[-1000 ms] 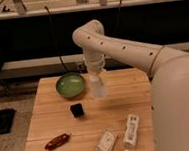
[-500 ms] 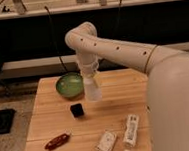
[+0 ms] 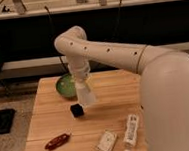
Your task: Place the ceramic cup over the eraser
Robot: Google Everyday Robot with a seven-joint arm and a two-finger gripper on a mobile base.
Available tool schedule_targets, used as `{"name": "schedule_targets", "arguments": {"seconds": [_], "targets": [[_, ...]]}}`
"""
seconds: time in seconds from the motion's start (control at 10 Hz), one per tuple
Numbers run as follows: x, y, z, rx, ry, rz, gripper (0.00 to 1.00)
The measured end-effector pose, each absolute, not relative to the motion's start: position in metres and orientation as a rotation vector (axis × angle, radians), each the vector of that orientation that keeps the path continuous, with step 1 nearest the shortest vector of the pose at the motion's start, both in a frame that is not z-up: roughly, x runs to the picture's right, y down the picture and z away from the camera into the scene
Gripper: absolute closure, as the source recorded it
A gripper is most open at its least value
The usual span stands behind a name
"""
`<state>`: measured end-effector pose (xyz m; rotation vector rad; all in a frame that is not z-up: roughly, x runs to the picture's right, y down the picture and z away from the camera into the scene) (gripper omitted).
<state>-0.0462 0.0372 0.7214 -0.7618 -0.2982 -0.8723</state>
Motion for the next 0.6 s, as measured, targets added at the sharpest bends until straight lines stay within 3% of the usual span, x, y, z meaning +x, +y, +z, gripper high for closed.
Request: {"name": "schedule_targets", "arguments": {"seconds": [0.6], "targets": [[-0.049, 0.02, 0.718, -0.713, -0.312, -0.853, 0.98]]}}
